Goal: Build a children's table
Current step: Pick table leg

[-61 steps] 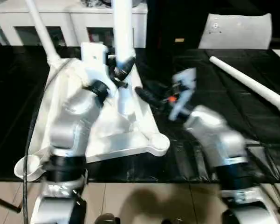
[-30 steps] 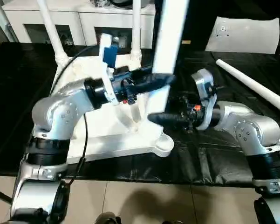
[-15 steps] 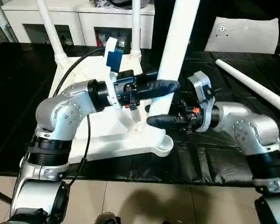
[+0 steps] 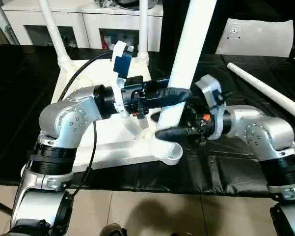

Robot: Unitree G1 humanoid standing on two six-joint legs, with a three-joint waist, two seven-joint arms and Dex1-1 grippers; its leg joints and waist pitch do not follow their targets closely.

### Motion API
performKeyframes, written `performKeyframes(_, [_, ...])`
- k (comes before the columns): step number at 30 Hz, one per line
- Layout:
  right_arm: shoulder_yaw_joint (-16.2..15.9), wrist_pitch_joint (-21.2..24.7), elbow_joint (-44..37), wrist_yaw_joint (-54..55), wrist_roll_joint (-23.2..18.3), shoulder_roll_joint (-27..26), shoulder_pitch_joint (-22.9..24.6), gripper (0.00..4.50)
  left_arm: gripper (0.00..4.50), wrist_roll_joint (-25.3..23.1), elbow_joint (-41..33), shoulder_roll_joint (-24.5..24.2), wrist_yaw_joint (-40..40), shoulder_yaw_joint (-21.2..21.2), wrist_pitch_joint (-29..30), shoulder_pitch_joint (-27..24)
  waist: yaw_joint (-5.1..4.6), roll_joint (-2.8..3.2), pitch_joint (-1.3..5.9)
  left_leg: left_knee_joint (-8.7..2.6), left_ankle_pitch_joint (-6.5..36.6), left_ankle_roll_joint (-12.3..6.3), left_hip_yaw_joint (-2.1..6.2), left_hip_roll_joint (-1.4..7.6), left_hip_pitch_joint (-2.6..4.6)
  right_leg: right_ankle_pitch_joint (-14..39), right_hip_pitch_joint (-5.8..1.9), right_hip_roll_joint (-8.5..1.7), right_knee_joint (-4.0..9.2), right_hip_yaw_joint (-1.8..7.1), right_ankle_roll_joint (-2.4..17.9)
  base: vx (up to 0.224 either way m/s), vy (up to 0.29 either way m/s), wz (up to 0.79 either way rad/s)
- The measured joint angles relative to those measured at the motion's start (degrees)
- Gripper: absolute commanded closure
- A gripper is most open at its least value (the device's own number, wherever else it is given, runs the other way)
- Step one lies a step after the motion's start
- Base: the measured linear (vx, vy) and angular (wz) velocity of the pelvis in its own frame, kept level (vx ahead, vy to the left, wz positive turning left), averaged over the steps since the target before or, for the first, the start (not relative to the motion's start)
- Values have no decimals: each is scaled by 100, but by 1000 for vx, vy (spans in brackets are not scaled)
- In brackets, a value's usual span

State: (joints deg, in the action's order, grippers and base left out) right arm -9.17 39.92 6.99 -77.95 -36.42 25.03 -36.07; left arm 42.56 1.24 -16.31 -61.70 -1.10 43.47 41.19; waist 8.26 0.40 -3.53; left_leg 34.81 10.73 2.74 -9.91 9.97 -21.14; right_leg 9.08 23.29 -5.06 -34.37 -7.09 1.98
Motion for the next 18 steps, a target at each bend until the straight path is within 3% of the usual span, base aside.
performKeyframes(11, [-28, -31, 0, 1, 62, -14, 20, 248, 264, -6, 17, 28, -44, -109, -21, 7, 1, 0, 0, 1, 0, 0, 0, 0, 0, 0, 0, 0, -1, 0, 0, 0, 0, 0])
performKeyframes(18, [-30, -64, 5, -2, 105, -17, 19, 256, 264, -8, 74, 36, -28, -104, -26, 18, 1, -1, 0, 1, -1, -1, 0, 0, 0, 0, 0, 0, -2, 0, 0, 0, 0, 0])
